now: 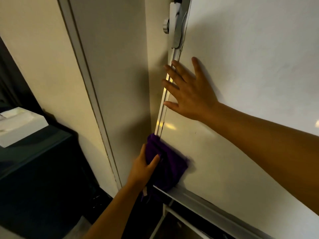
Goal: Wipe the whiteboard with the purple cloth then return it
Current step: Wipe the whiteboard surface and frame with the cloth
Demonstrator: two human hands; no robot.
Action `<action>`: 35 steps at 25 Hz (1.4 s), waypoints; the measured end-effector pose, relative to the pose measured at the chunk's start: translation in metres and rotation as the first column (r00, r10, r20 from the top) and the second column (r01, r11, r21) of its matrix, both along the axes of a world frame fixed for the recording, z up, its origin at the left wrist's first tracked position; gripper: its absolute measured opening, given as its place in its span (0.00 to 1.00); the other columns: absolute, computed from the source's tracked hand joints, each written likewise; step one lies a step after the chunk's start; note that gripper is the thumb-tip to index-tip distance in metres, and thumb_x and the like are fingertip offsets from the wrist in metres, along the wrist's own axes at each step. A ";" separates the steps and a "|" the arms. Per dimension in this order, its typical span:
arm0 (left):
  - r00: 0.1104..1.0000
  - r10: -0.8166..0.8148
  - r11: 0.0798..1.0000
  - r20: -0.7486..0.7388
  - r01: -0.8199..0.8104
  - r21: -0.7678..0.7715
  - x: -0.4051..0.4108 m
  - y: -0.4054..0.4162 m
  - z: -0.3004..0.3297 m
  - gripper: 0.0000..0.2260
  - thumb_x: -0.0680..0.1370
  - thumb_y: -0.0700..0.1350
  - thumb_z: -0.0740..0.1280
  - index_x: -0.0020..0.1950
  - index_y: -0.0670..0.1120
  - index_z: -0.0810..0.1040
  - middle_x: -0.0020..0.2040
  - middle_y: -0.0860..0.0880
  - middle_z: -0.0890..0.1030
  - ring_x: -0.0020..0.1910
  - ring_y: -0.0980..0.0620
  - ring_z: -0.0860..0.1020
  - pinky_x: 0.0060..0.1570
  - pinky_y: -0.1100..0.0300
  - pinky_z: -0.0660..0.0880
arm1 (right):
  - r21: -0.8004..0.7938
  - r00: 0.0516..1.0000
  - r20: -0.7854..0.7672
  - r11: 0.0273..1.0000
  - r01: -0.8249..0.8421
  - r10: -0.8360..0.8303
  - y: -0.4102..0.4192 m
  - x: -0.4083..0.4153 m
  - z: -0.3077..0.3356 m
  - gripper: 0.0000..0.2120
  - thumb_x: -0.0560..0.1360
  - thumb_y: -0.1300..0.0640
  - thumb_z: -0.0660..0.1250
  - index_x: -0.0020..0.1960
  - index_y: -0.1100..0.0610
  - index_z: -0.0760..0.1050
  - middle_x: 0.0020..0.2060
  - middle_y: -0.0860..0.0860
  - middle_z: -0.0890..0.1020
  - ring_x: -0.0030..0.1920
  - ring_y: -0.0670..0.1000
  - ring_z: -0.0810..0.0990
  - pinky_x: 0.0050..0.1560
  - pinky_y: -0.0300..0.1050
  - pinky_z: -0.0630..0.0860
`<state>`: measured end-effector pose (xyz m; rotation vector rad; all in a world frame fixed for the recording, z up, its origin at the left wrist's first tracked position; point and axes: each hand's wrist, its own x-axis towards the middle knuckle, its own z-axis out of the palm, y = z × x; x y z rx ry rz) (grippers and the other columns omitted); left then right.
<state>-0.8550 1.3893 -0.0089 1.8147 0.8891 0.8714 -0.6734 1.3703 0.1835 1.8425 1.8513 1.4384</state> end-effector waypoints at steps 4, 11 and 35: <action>0.986 0.161 0.973 -0.050 -0.150 0.176 0.004 -0.005 0.024 0.29 0.70 0.67 0.53 0.67 0.56 0.60 0.55 0.57 0.70 0.48 0.61 0.72 0.42 0.71 0.67 | -0.024 0.998 -0.055 1.000 -0.015 0.014 0.002 0.001 0.005 0.37 0.73 0.32 0.37 0.75 0.51 0.40 0.76 0.55 0.42 0.76 0.58 0.40 0.71 0.64 0.38; 0.960 0.115 0.847 -0.257 0.040 0.530 -0.017 -0.028 -0.002 0.21 0.77 0.63 0.49 0.70 0.64 0.54 0.70 0.58 0.52 0.70 0.53 0.54 0.68 0.45 0.62 | 0.006 1.000 -0.001 1.000 0.007 -0.007 0.008 -0.001 0.001 0.37 0.72 0.32 0.35 0.75 0.51 0.41 0.77 0.55 0.44 0.76 0.58 0.42 0.70 0.64 0.39; 0.776 0.008 -0.375 -0.630 0.587 0.718 0.060 -0.019 0.043 0.28 0.77 0.63 0.54 0.75 0.59 0.49 0.77 0.47 0.49 0.76 0.45 0.48 0.62 0.29 0.45 | -0.075 0.998 -0.053 0.997 0.018 -0.022 -0.033 0.019 -0.015 0.35 0.74 0.32 0.42 0.75 0.47 0.44 0.77 0.54 0.46 0.76 0.59 0.43 0.72 0.63 0.39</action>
